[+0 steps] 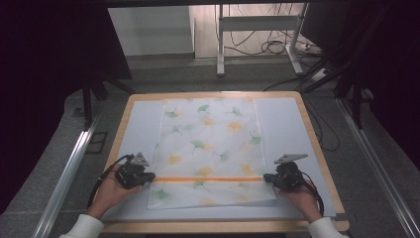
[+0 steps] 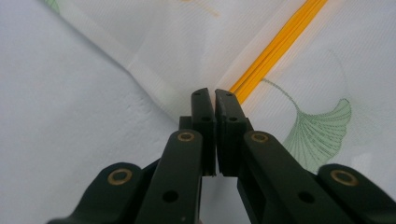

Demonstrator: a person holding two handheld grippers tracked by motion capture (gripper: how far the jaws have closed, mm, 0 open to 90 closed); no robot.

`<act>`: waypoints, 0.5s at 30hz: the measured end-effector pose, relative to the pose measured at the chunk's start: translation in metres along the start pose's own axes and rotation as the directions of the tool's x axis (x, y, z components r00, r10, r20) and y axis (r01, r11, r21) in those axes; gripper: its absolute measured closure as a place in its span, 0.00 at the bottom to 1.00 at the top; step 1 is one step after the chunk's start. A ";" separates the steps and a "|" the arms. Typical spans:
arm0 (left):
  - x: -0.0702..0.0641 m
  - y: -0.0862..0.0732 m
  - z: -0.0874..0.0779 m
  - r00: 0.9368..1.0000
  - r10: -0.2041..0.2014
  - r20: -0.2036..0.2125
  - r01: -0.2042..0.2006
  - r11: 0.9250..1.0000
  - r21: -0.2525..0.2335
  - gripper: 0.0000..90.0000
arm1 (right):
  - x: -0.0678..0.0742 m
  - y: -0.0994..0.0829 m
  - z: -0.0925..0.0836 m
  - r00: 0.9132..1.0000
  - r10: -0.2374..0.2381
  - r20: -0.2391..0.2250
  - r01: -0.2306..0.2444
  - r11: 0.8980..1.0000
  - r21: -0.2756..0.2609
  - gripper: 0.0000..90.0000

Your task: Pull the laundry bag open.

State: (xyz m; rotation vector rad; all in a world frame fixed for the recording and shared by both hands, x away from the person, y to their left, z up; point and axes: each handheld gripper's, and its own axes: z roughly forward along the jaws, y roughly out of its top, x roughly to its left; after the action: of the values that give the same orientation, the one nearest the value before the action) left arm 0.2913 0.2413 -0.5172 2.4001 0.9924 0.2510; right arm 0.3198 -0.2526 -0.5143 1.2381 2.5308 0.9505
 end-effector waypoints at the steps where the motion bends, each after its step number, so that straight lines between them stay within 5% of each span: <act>1: -0.001 0.000 0.000 1.000 0.004 -0.004 -0.004 1.000 0.000 0.98 | 0.000 0.000 0.000 1.000 0.000 0.000 0.000 1.000 0.000 1.00; 15: -0.005 -0.002 0.001 1.000 0.018 -0.005 -0.018 0.999 -0.032 0.93 | 0.002 -0.002 -0.001 1.000 -0.003 0.009 0.004 1.000 -0.020 1.00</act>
State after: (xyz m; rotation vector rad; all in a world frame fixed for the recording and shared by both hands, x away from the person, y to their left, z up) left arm 0.2864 0.2386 -0.5186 2.3814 0.9625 0.2777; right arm 0.3169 -0.2529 -0.5146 1.2291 2.5096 0.9657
